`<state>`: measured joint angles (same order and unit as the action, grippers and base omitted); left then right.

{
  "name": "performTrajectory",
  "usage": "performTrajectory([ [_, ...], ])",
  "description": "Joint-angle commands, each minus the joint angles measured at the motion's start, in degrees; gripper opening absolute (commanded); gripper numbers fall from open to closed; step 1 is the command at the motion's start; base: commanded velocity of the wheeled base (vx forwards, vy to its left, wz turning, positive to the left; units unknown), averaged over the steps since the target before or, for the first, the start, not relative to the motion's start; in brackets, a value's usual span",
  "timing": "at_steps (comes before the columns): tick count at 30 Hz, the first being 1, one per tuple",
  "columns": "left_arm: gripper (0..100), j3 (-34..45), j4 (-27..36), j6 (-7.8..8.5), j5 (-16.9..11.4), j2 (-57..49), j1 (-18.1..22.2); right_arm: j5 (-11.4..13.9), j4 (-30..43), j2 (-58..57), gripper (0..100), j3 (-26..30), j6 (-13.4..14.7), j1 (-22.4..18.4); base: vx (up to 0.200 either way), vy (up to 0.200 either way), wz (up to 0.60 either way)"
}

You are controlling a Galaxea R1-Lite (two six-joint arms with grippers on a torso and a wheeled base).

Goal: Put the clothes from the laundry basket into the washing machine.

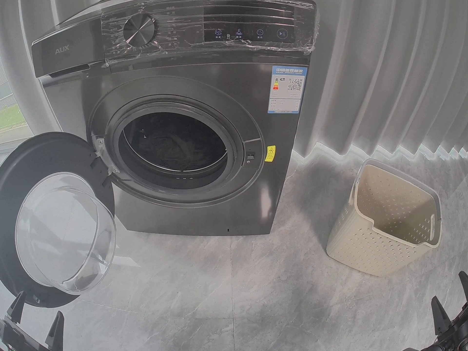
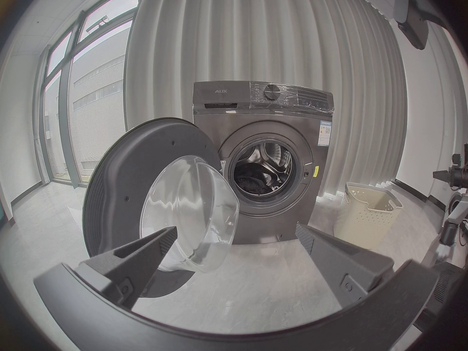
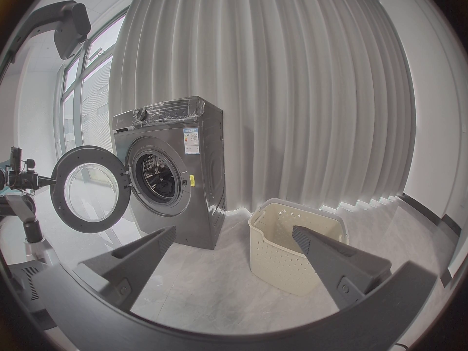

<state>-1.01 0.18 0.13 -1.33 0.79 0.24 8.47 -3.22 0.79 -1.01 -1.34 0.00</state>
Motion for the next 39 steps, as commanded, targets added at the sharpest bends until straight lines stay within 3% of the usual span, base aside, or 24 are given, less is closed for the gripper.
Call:
performTrajectory([
  [1,100,0.9,0.0,-0.13,0.1,-0.5,0.0,0.1,0.0,0.0,100,0.9,-0.1,0.0,-0.2,0.0,0.0],
  [18,100,0.9,0.0,-0.31,0.2,-0.5,0.0,0.0,-0.1,0.0,100,1.0,0.4,0.2,-0.059,0.0,0.0],
  [25,100,0.9,0.0,-0.22,0.2,-0.5,0.0,-0.2,-0.3,0.0,100,1.0,3.5,0.2,-0.2,0.0,0.0],
  [33,100,0.9,0.0,-0.31,0.2,-0.5,0.0,-0.2,0.1,0.0,100,0.9,2.8,0.0,0.0,0.0,0.0],
  [39,100,0.9,0.0,-0.22,0.2,-0.4,0.0,-0.1,0.1,0.0,100,0.9,2.7,0.0,0.0,0.0,0.5],
])
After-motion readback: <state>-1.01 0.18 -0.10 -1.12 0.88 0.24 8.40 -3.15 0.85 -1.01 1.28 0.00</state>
